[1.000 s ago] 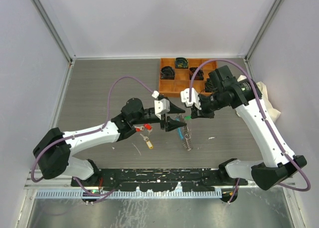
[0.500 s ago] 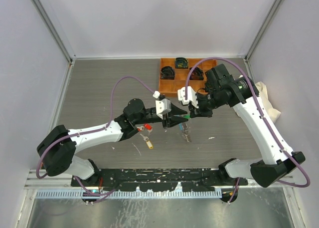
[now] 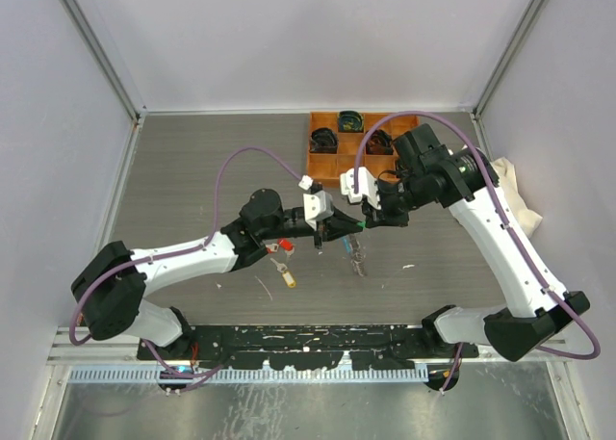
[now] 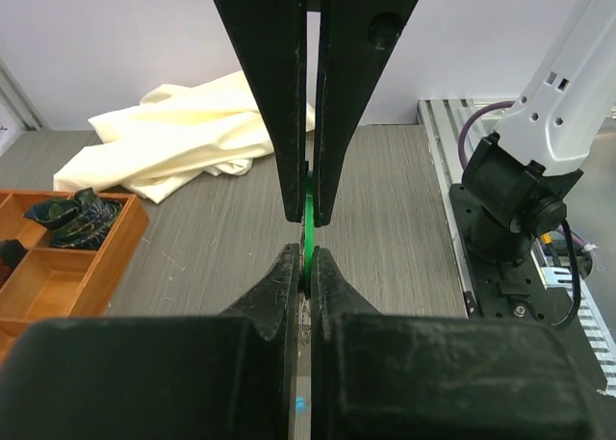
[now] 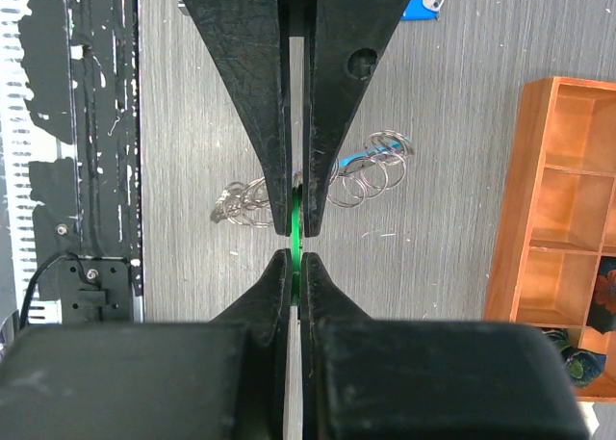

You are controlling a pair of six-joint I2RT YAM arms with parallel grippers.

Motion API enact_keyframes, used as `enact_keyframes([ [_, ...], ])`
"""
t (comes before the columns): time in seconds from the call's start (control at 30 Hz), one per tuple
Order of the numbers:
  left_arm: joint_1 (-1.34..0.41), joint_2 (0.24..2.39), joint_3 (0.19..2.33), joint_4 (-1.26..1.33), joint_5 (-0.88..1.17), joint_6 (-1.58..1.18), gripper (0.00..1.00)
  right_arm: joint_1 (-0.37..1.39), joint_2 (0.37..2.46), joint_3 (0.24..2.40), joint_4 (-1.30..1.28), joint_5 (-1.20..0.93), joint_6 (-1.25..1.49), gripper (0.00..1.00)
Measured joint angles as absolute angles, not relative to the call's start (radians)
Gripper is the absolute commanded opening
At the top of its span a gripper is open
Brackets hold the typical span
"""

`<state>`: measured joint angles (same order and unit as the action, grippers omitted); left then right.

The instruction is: Remove the keys from the keyring

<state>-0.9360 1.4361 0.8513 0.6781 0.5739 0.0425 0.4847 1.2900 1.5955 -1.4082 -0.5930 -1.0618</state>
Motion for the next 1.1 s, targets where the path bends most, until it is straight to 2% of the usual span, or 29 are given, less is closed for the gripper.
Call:
enact_keyframes([
  [0.1,-0.936,1.436,0.861,0.659,0.578,0.042,0.0,0.488,1.29,1.596,-1.407,-0.586,-1.06,0.03],
  [0.33,-0.936,1.436,0.863,0.65,0.561,0.009,0.0,0.489,1.287,1.588,-1.384,-0.603,-1.036,0.4],
  [0.47,-0.936,1.436,0.815,0.705,0.543,-0.04,0.0,0.449,1.262,1.558,-1.345,-0.682,-1.02,0.53],
  [0.6,-0.936,1.435,0.748,0.803,0.525,-0.112,0.0,0.27,1.216,1.51,-1.308,-0.862,-1.015,0.65],
  [0.77,-0.936,1.431,0.669,0.962,0.487,-0.202,0.0,0.067,1.116,1.361,-1.201,-1.136,-0.943,0.68],
  [1.1,-0.936,1.419,0.652,1.186,0.421,-0.336,0.0,0.056,1.057,1.199,-0.959,-1.412,-0.699,0.61],
])
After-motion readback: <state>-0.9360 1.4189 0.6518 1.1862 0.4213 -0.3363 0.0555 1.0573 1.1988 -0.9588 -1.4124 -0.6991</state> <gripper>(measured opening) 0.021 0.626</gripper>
